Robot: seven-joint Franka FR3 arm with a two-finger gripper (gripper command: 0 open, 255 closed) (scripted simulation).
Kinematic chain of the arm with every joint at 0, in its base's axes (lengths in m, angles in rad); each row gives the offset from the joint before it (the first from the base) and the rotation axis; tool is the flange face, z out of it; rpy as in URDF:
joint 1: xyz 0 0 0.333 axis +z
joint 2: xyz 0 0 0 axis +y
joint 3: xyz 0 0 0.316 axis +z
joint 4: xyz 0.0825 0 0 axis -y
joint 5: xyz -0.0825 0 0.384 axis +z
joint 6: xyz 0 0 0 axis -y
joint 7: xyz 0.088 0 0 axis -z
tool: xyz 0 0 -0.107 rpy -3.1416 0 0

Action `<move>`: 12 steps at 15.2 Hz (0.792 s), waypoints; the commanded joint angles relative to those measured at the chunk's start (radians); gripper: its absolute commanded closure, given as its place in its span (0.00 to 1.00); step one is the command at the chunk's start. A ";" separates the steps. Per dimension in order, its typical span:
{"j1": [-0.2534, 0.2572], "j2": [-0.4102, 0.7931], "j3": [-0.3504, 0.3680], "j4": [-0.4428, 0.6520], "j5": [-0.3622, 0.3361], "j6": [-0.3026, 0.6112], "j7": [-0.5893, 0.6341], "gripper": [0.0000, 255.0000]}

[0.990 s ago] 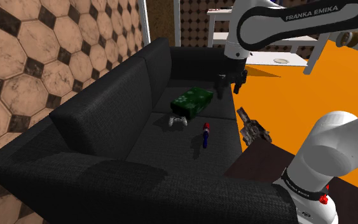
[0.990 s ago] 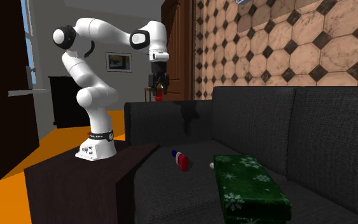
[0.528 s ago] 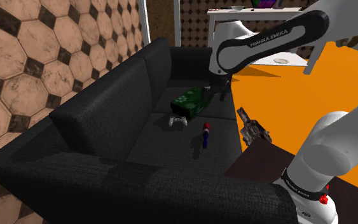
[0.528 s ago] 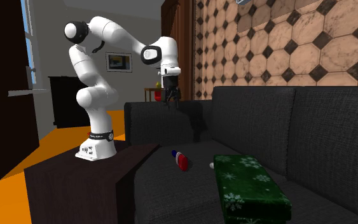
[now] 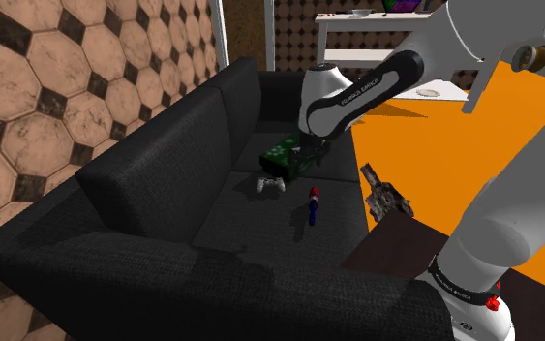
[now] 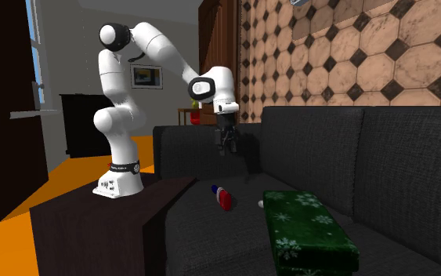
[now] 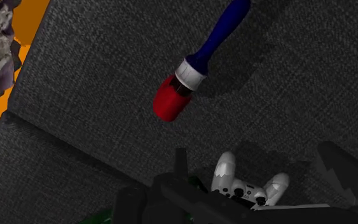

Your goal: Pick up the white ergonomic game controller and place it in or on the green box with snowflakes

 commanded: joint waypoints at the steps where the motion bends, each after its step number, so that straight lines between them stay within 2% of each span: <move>1: -0.009 0.084 0.005 0.031 -0.034 0.065 0.035 0.00; 6: -0.012 0.287 -0.004 0.139 -0.139 0.182 0.136 0.00; 12: 0.021 0.524 -0.057 0.315 -0.249 0.269 0.245 0.00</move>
